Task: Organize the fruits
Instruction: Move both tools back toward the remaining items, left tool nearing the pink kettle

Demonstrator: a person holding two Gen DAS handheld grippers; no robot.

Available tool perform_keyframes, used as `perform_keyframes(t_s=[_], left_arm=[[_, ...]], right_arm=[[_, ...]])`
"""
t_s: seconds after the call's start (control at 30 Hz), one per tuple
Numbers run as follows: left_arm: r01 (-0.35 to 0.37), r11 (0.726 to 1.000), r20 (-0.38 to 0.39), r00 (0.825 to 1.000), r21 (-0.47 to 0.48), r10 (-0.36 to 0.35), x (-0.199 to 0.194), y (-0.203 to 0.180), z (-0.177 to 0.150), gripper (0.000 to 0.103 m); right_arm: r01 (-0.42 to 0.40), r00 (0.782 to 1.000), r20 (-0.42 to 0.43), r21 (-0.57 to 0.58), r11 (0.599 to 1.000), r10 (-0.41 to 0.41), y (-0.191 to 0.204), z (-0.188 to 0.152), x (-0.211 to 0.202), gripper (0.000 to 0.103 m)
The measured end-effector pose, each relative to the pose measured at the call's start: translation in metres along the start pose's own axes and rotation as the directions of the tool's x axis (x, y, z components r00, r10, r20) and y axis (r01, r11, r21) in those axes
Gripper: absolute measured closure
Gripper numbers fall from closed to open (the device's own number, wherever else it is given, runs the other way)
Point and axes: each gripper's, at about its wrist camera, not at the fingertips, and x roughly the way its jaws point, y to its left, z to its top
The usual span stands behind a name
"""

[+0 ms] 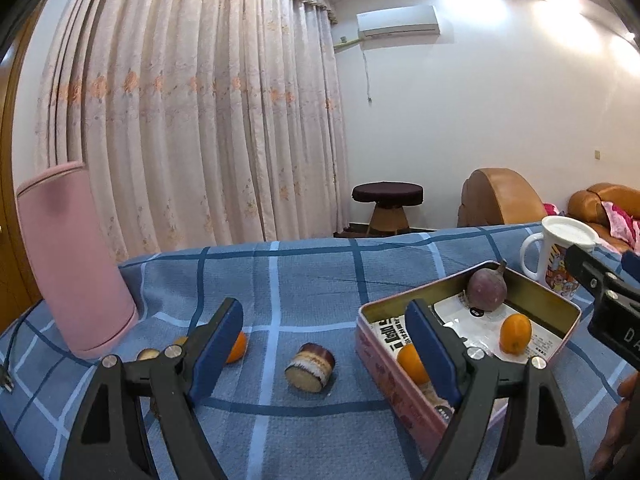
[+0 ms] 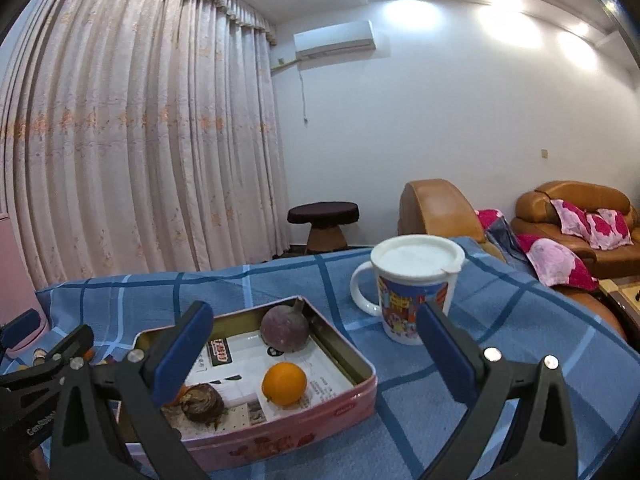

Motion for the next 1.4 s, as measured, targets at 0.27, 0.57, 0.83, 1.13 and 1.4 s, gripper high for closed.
perform_keyframes(t_s=[0.27, 0.57, 0.83, 1.13, 1.4], left_arm=[[0.011, 0.997, -0.025, 1.0, -0.082, -0.013, -0.003, 0.029, -0.005, 0.019], [-0.011, 0.998, -0.037, 0.999, -0.055, 0.009, -0.004, 0.058, -0.009, 0.019], [-0.041, 0.994, -0.086, 0.996, -0.099, 0.033, 0.003, 0.105, -0.014, 0.019], [-0.118, 0.988, -0.144, 0.984, -0.099, 0.103, 0.016, 0.165, -0.018, 0.019], [-0.244, 0.968, -0.289, 0.932, -0.049, 0.22, 0.038, 0.225, -0.029, 0.019]], right_arm=[[0.004, 1.0, -0.014, 0.02, 1.0, -0.004, 0.021, -0.004, -0.009, 0.0], [-0.028, 0.999, -0.036, 0.031, 0.999, 0.029, 0.063, -0.011, -0.01, 0.0], [-0.076, 0.996, -0.046, 0.015, 0.997, 0.077, 0.101, -0.015, -0.009, 0.0], [-0.156, 0.985, -0.076, -0.015, 0.988, 0.155, 0.143, -0.021, -0.009, 0.0], [-0.238, 0.959, -0.179, -0.089, 0.967, 0.22, 0.191, -0.03, 0.003, 0.0]])
